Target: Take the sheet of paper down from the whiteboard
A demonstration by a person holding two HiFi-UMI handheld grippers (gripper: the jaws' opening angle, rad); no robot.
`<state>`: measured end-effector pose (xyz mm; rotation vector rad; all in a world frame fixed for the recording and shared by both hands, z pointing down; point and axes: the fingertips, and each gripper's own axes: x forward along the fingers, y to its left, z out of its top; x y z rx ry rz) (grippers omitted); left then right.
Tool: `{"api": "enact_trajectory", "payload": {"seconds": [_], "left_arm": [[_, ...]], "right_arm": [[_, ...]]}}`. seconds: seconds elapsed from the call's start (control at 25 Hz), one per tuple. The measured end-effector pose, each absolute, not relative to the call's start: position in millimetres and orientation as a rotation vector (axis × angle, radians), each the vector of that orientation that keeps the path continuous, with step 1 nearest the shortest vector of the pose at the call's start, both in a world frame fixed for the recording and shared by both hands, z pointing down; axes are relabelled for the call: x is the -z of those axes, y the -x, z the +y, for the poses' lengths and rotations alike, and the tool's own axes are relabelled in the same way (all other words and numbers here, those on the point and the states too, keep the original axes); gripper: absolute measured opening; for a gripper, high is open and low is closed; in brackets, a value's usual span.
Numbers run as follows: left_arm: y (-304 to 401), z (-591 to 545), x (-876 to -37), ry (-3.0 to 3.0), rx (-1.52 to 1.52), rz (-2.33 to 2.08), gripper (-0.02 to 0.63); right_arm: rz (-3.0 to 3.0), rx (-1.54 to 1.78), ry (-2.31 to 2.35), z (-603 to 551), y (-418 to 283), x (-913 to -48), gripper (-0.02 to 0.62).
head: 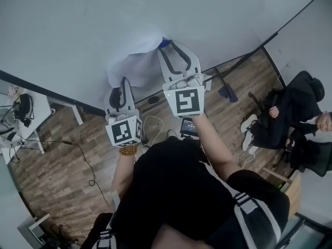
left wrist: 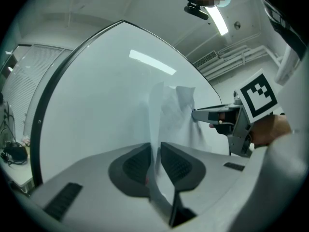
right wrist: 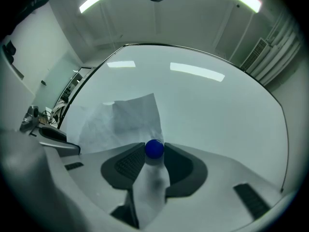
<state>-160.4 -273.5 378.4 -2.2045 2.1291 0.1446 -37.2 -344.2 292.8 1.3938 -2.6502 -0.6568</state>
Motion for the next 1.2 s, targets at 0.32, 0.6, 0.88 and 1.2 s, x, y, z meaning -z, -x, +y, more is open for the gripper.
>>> {"api": "enact_trajectory", "payload": {"seconds": [0.32, 0.6, 0.88, 1.2], "left_arm": [[163.0, -273.4, -375.5, 2.198, -0.140, 2.123, 0.055], [163.2, -274.1, -374.2, 2.203, -0.146, 2.121, 0.047], [163.0, -274.6, -372.3, 2.222, -0.159, 2.110, 0.032], [164.0, -273.3, -372.7, 2.231, -0.167, 2.109, 0.014]], "right_arm": [[-2.650, 0.663, -1.392, -343.4, 38.9, -292.5, 0.124], [-2.646, 0.672, -1.396, -343.3, 38.6, -291.1, 0.124], [-2.635, 0.676, -1.408, -344.0, 37.3, -290.7, 0.123], [-2.634, 0.671, -1.404, -341.1, 36.8, -292.8, 0.121]]}}
